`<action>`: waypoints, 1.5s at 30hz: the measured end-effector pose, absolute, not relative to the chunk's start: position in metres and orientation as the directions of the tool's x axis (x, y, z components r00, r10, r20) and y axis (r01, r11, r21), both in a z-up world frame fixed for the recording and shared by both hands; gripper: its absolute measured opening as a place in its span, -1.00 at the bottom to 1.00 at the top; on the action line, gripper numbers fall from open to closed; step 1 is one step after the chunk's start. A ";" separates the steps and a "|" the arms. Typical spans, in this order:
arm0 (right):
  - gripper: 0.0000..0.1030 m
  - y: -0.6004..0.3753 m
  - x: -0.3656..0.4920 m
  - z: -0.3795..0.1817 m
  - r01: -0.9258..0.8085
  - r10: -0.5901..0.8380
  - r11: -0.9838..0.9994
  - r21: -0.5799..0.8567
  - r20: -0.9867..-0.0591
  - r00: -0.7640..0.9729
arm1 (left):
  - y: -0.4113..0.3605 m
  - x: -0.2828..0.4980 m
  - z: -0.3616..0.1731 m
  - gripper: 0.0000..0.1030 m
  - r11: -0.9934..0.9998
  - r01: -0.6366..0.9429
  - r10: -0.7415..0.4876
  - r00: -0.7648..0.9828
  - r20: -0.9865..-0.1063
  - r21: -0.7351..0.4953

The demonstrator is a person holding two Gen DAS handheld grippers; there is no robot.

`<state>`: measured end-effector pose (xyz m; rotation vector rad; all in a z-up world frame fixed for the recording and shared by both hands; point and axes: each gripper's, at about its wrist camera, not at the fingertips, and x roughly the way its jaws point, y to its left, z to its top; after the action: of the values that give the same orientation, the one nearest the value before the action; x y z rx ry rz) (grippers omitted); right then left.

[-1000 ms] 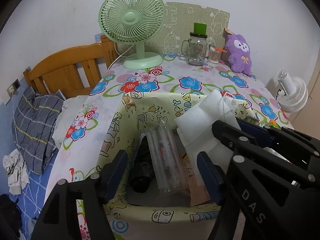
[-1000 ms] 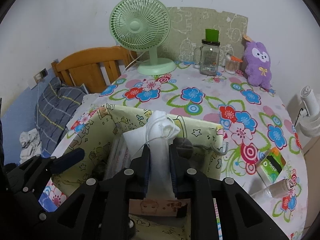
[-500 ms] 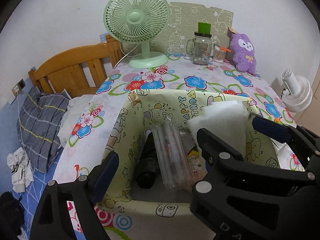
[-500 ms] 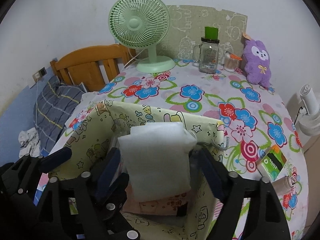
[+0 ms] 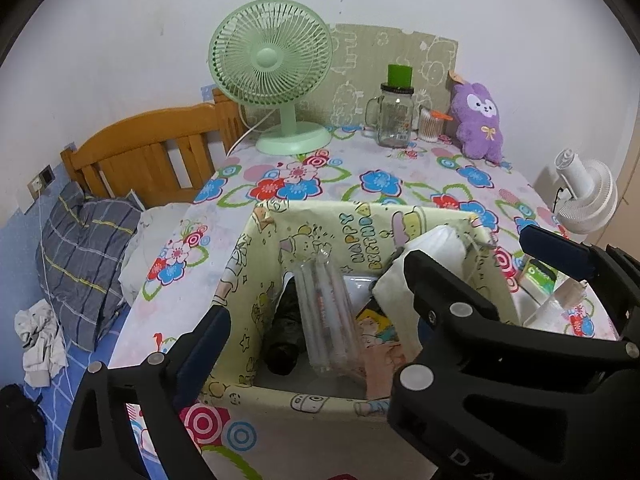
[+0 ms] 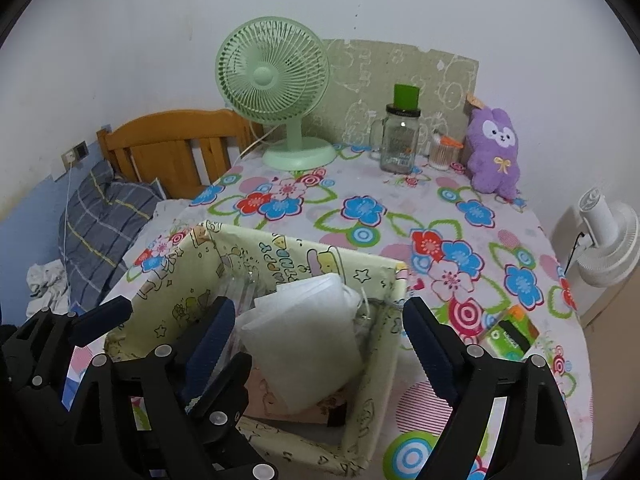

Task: Organize soft objects
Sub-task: 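Release the pink packet with the left tool while the right tool releases the cloth in the box, then withdraw both open tools from the box toward the rolled beige cloth and green tissue pack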

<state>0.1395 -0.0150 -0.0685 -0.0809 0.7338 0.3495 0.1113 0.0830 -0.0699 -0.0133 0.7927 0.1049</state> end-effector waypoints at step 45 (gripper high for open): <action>0.88 -0.128 0.089 -0.028 -0.213 0.204 0.976 0.053 -0.578 0.790 | -0.023 0.074 -0.031 0.99 0.999 0.043 -0.016 0.778 -0.628 0.027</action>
<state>0.0889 -0.1275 -0.0279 -0.0148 0.6205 0.2243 0.0741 -0.0230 -0.0306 0.0401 0.6785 -0.0319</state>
